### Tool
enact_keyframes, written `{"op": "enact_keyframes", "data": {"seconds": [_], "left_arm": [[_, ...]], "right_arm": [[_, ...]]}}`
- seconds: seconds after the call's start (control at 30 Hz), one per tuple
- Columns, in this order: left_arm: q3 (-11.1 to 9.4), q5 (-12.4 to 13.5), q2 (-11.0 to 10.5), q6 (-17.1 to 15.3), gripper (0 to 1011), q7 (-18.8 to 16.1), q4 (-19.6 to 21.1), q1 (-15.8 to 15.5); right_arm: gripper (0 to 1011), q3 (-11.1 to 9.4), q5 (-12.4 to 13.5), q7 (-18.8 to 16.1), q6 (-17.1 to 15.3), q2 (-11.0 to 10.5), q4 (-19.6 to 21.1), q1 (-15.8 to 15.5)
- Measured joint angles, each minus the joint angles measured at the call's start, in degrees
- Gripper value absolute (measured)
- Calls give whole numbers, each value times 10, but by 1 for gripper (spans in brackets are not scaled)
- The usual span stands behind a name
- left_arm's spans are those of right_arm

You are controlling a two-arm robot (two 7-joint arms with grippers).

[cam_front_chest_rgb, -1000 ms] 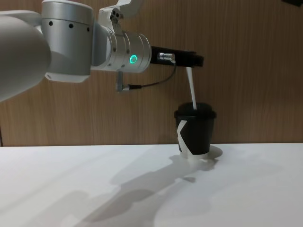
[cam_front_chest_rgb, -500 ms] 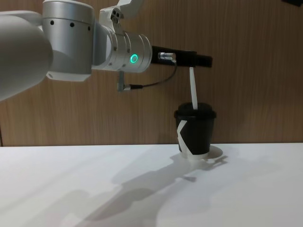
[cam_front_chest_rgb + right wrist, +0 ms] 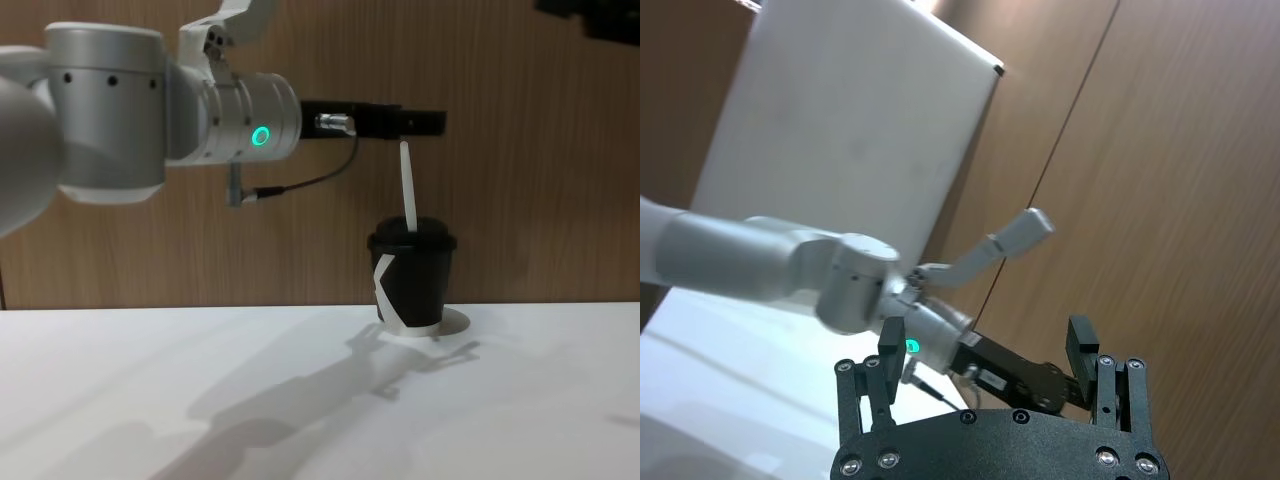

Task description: Pick up the straw with one hand, pass it to the other hand, and insert it into the cup.

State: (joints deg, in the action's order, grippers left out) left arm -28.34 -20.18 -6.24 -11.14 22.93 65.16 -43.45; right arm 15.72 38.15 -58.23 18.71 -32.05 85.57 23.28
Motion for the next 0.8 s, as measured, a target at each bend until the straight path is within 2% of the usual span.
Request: {"op": "enact_keyframes", "data": {"seconds": [0.2,0.23,0.43,0.47,0.57,0.8], "left_arm": [[8,5,-20,29,1000,-6,53,43],[8,6,-22,33,1000,-6,58,48],[15,14,-38,58,1000,-12,103,85],[15,14,-39,61,1000,-12,108,89],[18,19,-45,71,1000,-16,125,103],[25,30,-55,84,1000,-29,161,134]], "right_arm": [[1001,30,-32,48,-39,35,-18,36],[1001,40,-40,61,-52,47,-25,48],[1001,65,-66,120,-96,87,-45,83],[1001,65,-66,120,-96,87,-45,83],[1001,74,-77,159,-120,110,-51,98],[1001,79,-91,228,-152,141,-53,113]]}}
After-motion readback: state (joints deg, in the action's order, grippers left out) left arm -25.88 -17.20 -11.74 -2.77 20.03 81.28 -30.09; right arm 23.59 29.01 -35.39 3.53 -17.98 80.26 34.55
